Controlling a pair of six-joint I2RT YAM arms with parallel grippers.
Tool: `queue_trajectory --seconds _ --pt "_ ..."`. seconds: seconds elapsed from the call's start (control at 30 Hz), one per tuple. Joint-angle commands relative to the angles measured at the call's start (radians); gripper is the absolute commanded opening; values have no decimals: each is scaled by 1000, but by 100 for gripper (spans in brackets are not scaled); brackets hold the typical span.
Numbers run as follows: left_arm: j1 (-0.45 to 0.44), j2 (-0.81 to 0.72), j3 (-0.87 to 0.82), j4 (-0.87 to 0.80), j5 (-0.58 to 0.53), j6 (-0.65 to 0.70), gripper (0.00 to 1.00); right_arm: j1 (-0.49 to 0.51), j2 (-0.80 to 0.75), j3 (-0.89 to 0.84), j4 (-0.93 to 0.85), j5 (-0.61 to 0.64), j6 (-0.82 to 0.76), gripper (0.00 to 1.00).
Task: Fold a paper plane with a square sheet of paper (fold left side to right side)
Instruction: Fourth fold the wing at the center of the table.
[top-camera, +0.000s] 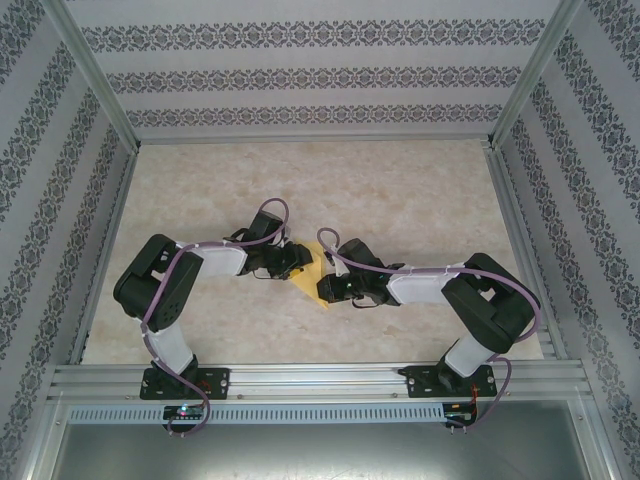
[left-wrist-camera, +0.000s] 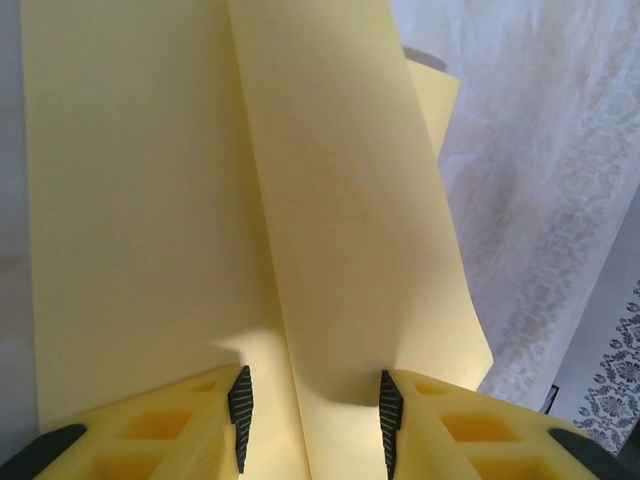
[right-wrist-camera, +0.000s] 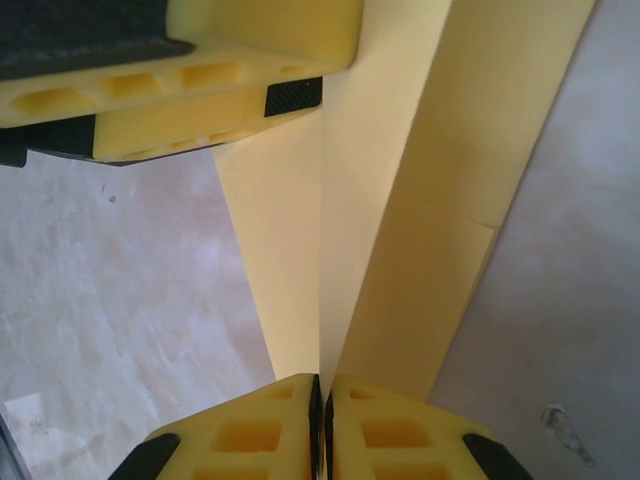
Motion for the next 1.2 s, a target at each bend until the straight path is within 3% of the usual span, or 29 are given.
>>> queue_trajectory --seconds 0.0,0.3,0.4,0.47,0.53,0.63,0.97,1.17 --pt "-14 11 23 -45 -19 16 42 -15 4 -2 21 -25 13 14" --pt "-14 19 24 -53 -22 18 42 -38 -22 5 9 -47 20 29" --pt "-14 18 27 -55 -22 20 42 -72 -64 -3 19 -75 33 40" --pt "-14 16 28 -57 -22 20 41 -106 -77 -8 52 -120 53 52" --pt "-14 16 27 -56 -22 21 41 -142 -51 9 73 -195 70 56" --pt "-14 16 23 -45 -23 17 41 -176 10 50 90 -263 92 52" --pt "-15 19 32 -44 -17 19 41 -183 133 96 148 -268 146 30" --pt "-17 13 31 -55 -24 23 41 -182 140 92 134 -246 135 10"
